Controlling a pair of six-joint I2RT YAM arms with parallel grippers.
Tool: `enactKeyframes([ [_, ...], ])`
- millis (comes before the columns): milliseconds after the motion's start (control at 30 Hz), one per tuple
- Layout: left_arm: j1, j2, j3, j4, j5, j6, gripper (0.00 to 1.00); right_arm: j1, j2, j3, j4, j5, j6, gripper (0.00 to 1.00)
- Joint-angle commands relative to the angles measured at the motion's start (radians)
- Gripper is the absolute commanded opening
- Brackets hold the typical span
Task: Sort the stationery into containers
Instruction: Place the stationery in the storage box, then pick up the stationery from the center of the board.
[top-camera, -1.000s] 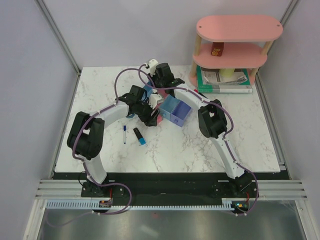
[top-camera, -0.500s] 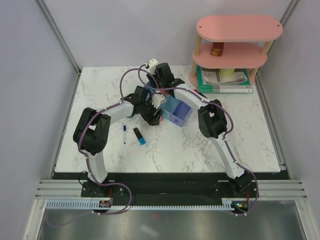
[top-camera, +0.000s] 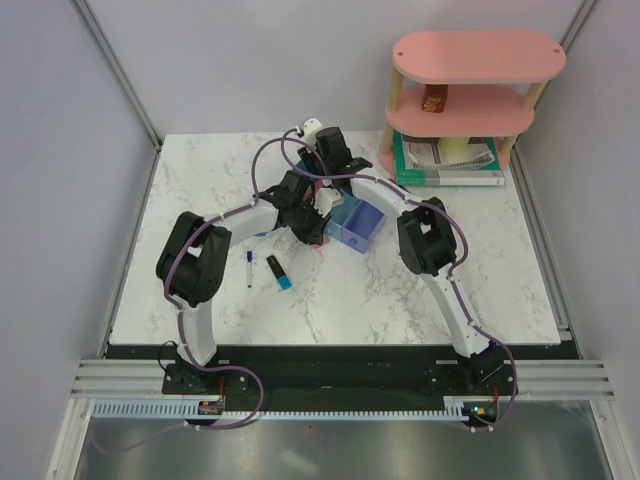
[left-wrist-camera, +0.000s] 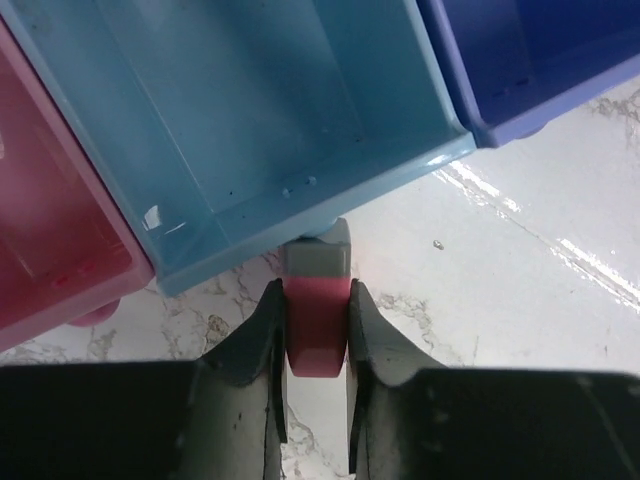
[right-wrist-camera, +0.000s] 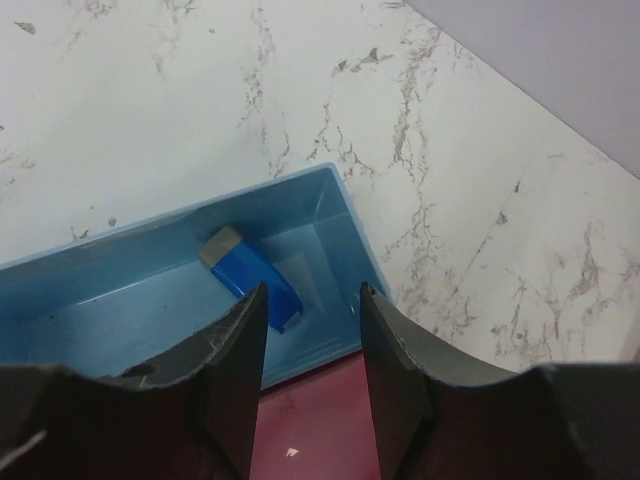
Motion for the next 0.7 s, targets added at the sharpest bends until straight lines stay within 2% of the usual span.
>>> enactKeyframes([
  [0,-0.016,0.007,0.037,0.006,-0.018,-0.004,0.1,-0.016,-0.111,-0.026,0.013,0.064,-0.011,0.5],
  [67,-0.019,0.001,0.03,-0.006,-0.018,-0.009,0.06,-0.026,-0.141,-0.045,0.01,0.09,-0.014,0.51],
  [200,-0.025,-0.047,-0.001,-0.033,-0.015,-0.01,0.06,-0.043,-0.195,-0.075,0.008,0.116,-0.019,0.52],
  [433,-0.024,-0.216,-0.036,-0.116,-0.002,-0.012,0.02,-0.058,-0.292,-0.138,-0.036,0.132,-0.01,0.53],
  [567,-0.019,-0.318,-0.009,-0.144,-0.048,-0.022,0.02,-0.071,-0.35,-0.248,-0.044,0.124,0.006,0.53],
  [667,-0.006,-0.323,0.042,-0.145,-0.119,-0.021,0.02,-0.083,-0.391,-0.325,-0.044,0.124,0.012,0.53],
])
